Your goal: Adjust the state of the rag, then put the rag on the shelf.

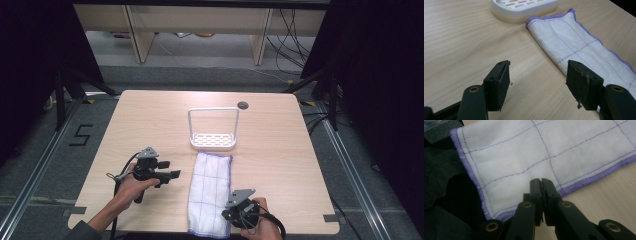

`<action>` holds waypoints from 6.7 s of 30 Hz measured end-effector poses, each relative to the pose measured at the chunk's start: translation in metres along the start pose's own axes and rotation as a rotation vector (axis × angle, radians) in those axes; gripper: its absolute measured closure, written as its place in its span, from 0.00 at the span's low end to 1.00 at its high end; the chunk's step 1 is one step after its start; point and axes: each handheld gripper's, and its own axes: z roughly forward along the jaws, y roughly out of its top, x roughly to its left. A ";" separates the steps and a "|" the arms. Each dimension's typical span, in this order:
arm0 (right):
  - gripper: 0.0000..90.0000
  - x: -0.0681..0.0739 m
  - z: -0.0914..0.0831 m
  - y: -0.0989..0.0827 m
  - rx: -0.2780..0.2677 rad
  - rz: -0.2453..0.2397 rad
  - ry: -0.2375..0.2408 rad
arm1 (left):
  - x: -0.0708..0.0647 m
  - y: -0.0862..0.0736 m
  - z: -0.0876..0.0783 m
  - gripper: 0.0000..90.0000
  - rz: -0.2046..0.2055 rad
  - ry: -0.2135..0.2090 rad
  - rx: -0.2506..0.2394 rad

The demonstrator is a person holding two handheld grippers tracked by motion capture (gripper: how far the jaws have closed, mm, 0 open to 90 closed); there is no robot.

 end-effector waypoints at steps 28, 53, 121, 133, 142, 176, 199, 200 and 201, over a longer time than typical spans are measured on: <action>0.50 -0.139 0.029 0.069 -0.119 0.341 -0.232 | -0.013 0.044 0.085 0.42 0.099 0.048 0.058; 0.94 -0.138 0.047 0.080 -0.107 0.246 -0.189 | -0.017 0.042 0.084 0.94 0.207 0.036 0.014; 0.94 -0.090 -0.057 0.109 -0.390 0.132 -0.140 | -0.066 0.089 -0.010 0.95 0.186 -0.075 -0.197; 0.95 -0.081 -0.102 0.136 -0.442 0.098 -0.150 | -0.084 0.137 -0.043 0.95 0.207 -0.111 -0.196; 0.95 -0.091 -0.137 0.164 -0.486 0.081 -0.168 | -0.084 0.177 -0.062 0.95 0.200 -0.107 -0.206; 0.95 -0.159 -0.167 0.234 -0.572 0.167 -0.257 | -0.058 0.279 -0.056 0.95 0.187 0.071 -0.261; 0.93 -0.229 -0.071 0.254 -0.395 0.263 -0.385 | 0.028 0.262 0.046 0.95 0.024 0.146 -0.218; 0.93 -0.229 -0.069 0.253 -0.383 0.258 -0.391 | 0.028 0.262 0.046 0.95 0.024 0.146 -0.218; 0.93 -0.230 -0.066 0.251 -0.361 0.279 -0.374 | 0.032 0.254 0.054 0.95 0.024 0.145 -0.184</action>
